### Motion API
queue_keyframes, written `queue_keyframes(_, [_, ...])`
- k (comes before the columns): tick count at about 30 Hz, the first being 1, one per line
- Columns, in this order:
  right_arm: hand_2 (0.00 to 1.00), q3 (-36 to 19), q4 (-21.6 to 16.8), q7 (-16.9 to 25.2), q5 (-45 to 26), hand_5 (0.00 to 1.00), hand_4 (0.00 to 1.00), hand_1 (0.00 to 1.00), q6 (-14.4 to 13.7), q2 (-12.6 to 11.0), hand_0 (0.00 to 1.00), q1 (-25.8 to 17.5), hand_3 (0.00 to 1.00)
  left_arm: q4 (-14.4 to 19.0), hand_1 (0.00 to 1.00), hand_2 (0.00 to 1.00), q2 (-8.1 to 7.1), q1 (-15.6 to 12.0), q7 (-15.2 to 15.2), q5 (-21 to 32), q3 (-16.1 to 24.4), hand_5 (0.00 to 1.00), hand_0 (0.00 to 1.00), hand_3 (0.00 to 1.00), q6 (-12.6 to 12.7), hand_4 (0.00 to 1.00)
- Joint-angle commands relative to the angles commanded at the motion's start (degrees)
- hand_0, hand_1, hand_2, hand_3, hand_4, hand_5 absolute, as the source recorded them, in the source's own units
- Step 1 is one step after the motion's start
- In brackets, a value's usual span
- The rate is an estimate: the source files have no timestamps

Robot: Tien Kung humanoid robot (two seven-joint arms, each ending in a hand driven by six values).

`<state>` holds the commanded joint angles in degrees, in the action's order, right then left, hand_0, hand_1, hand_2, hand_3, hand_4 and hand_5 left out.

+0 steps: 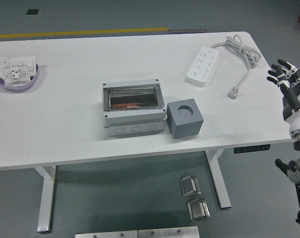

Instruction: Pick up the cylinder from the cube,place it in the box,flap close box

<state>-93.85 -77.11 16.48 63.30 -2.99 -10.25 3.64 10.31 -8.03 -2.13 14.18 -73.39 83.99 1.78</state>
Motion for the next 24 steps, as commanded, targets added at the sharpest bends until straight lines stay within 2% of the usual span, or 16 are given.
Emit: queue_keyframes(24, [0.709,-0.3,-0.1,0.2,-0.2,0.436,0.779,0.692,-0.1,-0.3,0.71,-0.1,0.737,0.0,0.687,0.703,0.51,0.0,-0.9,0.6,-0.9,0.45,0.702,0.841,-0.2,0.784])
